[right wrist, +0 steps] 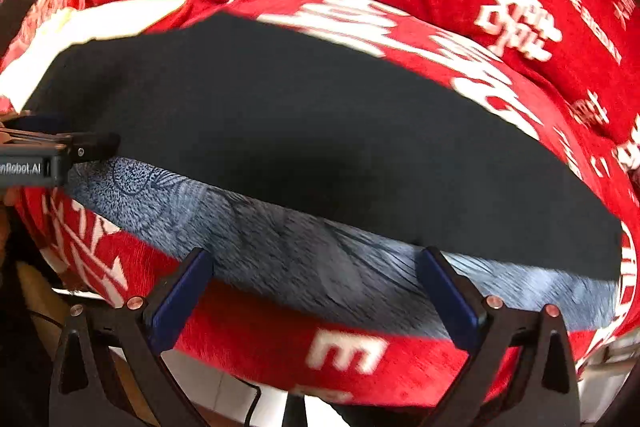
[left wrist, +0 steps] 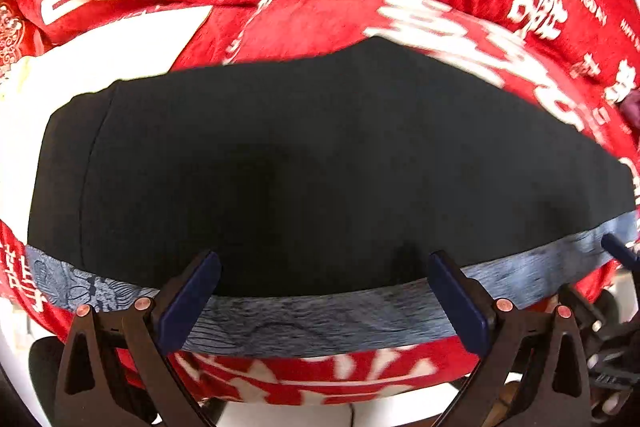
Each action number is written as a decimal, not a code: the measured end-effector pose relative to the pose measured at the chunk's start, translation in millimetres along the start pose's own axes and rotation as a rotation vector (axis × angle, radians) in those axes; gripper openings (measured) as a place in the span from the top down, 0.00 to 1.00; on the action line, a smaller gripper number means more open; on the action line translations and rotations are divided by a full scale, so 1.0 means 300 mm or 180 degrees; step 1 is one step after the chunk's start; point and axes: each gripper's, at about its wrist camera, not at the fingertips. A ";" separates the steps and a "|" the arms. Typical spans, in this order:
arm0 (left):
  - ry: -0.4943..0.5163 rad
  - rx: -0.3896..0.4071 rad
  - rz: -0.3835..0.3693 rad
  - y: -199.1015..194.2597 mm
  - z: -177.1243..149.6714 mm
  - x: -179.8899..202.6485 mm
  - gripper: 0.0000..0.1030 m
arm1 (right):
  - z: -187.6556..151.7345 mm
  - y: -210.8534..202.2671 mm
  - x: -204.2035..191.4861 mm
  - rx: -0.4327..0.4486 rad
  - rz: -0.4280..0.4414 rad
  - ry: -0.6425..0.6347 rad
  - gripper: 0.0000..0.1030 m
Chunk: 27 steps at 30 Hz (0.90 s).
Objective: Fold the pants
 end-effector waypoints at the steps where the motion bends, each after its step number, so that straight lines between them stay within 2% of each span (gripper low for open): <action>1: 0.0027 0.0038 -0.0023 -0.016 0.006 0.022 0.00 | -0.012 -0.028 0.031 0.0068 -0.0015 0.0096 0.00; 4: 0.0232 0.0086 -0.0102 -0.040 0.038 0.130 0.00 | -0.078 -0.110 0.188 0.0223 0.0000 0.0630 0.00; 7: 0.0540 0.0198 -0.0155 -0.058 0.069 0.271 0.00 | -0.142 -0.189 0.379 0.0326 -0.0102 0.1197 0.00; 10: 0.0870 0.0228 -0.0285 -0.066 0.096 0.416 0.00 | -0.194 -0.254 0.500 0.0377 -0.0350 0.1470 0.00; 12: 0.0997 0.0161 -0.0238 -0.049 0.122 0.519 0.00 | -0.201 -0.287 0.554 0.0413 -0.0454 0.1546 0.00; 15: 0.0974 -0.0023 -0.0208 -0.016 0.169 0.620 0.00 | -0.231 -0.323 0.638 0.0521 -0.0396 0.1789 0.00; 17: 0.0874 -0.0038 -0.0158 -0.011 0.191 0.654 0.00 | -0.263 -0.334 0.678 0.0570 -0.0343 0.1953 0.00; 22: 0.0916 -0.0010 -0.0013 0.000 0.200 0.708 0.00 | -0.305 -0.341 0.703 0.0631 -0.0290 0.2029 0.00; 27: 0.0954 -0.0116 0.0092 0.039 0.180 0.718 0.00 | -0.241 -0.293 0.690 0.0635 -0.0231 0.1823 0.00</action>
Point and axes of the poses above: each gripper's, at about its wrist camera, not at the fingertips, and y roughly the way its jaws point, x to its right, z to its top, and after that the axes turned 8 degrees about z, right-handed
